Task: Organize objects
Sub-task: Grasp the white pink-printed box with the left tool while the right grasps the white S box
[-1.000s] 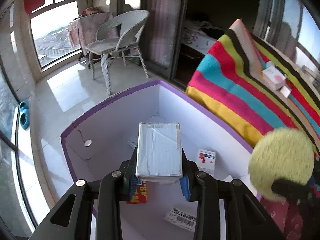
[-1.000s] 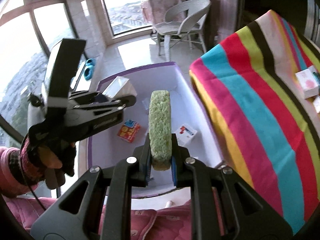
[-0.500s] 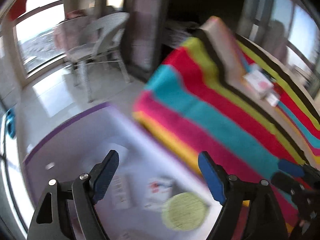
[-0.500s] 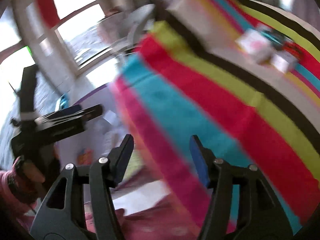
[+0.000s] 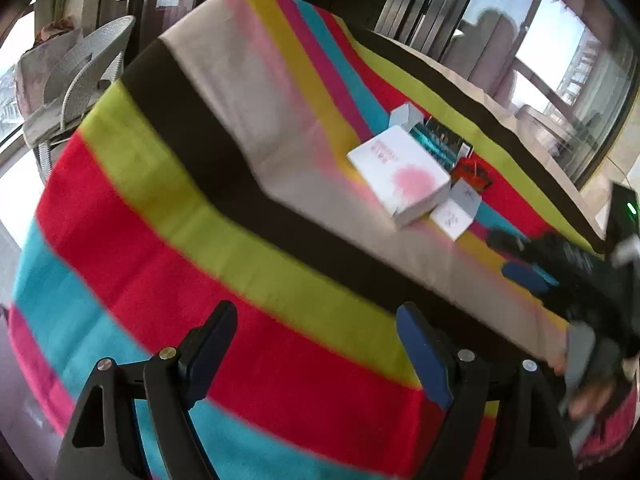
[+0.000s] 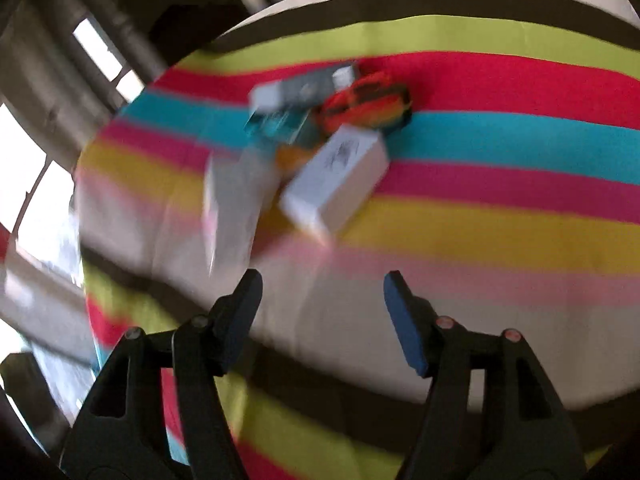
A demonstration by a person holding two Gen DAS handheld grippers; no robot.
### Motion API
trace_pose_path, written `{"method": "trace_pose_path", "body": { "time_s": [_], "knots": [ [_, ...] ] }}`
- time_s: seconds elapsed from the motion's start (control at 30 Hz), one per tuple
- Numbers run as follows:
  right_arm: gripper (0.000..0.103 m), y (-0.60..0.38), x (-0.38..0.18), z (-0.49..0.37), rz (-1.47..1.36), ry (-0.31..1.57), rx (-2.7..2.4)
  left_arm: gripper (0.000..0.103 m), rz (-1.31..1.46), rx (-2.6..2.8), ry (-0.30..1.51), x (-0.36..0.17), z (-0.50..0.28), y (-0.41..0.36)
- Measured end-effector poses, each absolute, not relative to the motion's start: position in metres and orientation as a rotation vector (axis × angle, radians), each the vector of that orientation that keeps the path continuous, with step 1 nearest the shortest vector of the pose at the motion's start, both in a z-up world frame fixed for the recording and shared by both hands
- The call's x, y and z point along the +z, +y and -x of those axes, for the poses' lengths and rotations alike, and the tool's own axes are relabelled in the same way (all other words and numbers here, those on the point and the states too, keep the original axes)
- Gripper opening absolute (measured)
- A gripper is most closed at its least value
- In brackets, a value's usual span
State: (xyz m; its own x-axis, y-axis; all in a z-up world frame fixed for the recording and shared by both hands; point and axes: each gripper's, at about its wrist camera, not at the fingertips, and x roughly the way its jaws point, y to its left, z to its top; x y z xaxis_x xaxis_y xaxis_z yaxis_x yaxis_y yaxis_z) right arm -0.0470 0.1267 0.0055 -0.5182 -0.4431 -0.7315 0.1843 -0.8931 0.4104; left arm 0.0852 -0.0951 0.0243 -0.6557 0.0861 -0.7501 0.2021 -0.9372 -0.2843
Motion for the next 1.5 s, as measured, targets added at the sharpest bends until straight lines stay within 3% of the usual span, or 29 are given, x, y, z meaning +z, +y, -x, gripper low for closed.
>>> {"method": "trace_pose_path", "body": {
  "time_s": [0.13, 0.3, 0.4, 0.47, 0.53, 0.57, 0.67, 0.8, 0.93, 1.03, 1.07, 1.13, 1.5],
  "knots": [
    [0.068, 0.108, 0.008, 0.091, -1.275, -0.474, -2.442, 0.083, -1.232, -2.758, 0.533, 0.029, -0.062, -0.092],
    [0.072, 0.072, -0.009, 0.118, -1.381, -0.214, -2.567, 0.083, -1.173, -2.766, 0.598, 0.041, -0.032, -0.096],
    [0.073, 0.069, -0.009, 0.114, -1.295, -0.088, -2.573, 0.083, -1.139, -2.778, 0.651, 0.046, -0.011, -0.092],
    [0.065, 0.072, -0.004, 0.106, -1.244, 0.012, -2.548, 0.083, -1.124, -2.785, 0.666, 0.048, 0.004, -0.085],
    [0.047, 0.080, 0.000, 0.097, -1.208, 0.091, -2.529, 0.084, -1.136, -2.773, 0.684, 0.046, 0.023, -0.077],
    [0.045, 0.085, 0.002, 0.092, -1.204, 0.139, -2.532, 0.084, -1.144, -2.766, 0.701, 0.044, 0.029, -0.075],
    [0.045, 0.107, 0.005, 0.077, -1.202, 0.218, -2.555, 0.084, -1.181, -2.736, 0.773, 0.033, 0.048, -0.064],
    [0.045, 0.138, 0.008, 0.059, -1.213, 0.199, -2.584, 0.084, -1.148, -2.710, 0.746, 0.024, 0.067, -0.049],
    [0.045, 0.161, 0.008, 0.051, -1.221, 0.142, -2.593, 0.086, -1.212, -2.631, 0.832, 0.005, 0.079, -0.049],
    [0.045, 0.164, 0.008, 0.053, -1.213, 0.117, -2.590, 0.084, -1.150, -2.620, 0.770, 0.006, 0.076, -0.044],
    [0.046, 0.164, 0.008, 0.053, -1.210, 0.112, -2.590, 0.075, -1.155, -2.630, 0.773, 0.005, 0.075, -0.043],
    [0.046, 0.170, 0.007, 0.053, -1.205, 0.091, -2.588, 0.073, -1.158, -2.655, 0.714, 0.006, 0.068, -0.038],
    [0.047, 0.184, -0.016, 0.063, -1.250, 0.008, -2.572, 0.068, -1.332, -2.751, 0.215, 0.008, 0.006, -0.014]
  ]
}}
